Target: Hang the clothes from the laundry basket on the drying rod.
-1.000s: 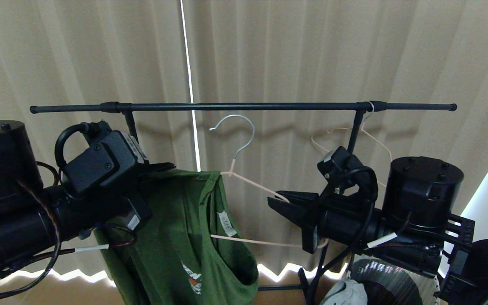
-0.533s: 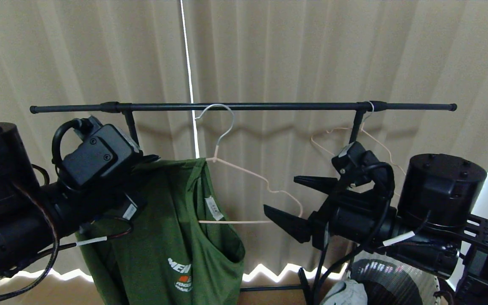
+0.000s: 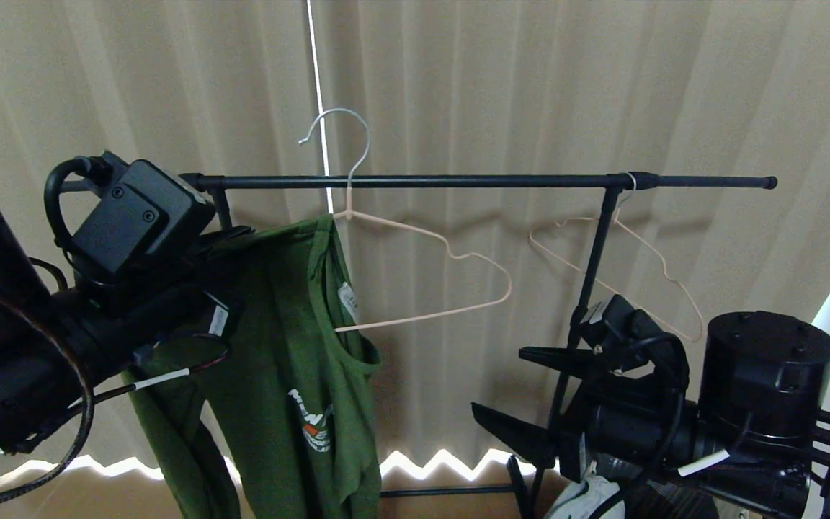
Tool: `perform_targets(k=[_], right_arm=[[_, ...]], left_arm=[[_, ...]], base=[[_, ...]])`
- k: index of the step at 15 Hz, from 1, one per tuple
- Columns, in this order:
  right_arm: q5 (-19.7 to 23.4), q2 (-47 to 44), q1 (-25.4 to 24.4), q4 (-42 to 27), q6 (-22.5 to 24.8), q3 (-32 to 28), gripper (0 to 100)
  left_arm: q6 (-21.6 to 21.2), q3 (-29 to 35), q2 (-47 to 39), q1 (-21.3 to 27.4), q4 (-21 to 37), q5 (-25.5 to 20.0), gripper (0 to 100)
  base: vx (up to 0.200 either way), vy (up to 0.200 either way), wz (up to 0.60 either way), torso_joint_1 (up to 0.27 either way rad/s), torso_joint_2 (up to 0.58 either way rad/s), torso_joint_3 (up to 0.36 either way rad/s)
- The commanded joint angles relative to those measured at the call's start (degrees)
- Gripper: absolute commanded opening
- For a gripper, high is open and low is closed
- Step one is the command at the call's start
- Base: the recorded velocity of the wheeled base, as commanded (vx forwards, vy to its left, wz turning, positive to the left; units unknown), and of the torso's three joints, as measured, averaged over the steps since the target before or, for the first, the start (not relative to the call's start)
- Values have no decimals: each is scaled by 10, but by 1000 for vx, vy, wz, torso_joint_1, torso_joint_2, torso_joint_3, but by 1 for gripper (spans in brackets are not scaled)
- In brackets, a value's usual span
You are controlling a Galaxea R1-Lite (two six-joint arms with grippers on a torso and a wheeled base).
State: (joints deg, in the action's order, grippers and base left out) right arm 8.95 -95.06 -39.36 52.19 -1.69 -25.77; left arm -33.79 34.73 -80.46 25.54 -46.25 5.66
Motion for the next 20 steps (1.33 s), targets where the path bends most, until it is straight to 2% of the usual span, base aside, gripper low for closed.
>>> perform_targets(k=[1,3,7,15,18,20], right_arm=[[0,-24,-12,5,-2,2,100],[-3,-61,-28,54,-2,3,100],[-46,-120,-48,126,-15,-12,100],[-49,-130,-45,130,-26,-77,100],[-50,-143,-46,150,-25,-78,100],[-51,-153,-45,168,-25,-78,100]], left_arm=[[1,-2,-1,4,-8,-1,0],[1,-2,-1,10,-24,-3,0],[25,-2,1,36,-38,-3,0],[29,-7,12,67,-38,-4,0],[65,2,13,108,-38,-2,0],[75,4,13,112,-38,1,0]], base=[[0,0,0,0,0,0],[0,0,0,0,0,0],[0,0,0,0,0,0],[0,0,0,0,0,0],[0,0,0,0,0,0],[0,0,0,0,0,0]])
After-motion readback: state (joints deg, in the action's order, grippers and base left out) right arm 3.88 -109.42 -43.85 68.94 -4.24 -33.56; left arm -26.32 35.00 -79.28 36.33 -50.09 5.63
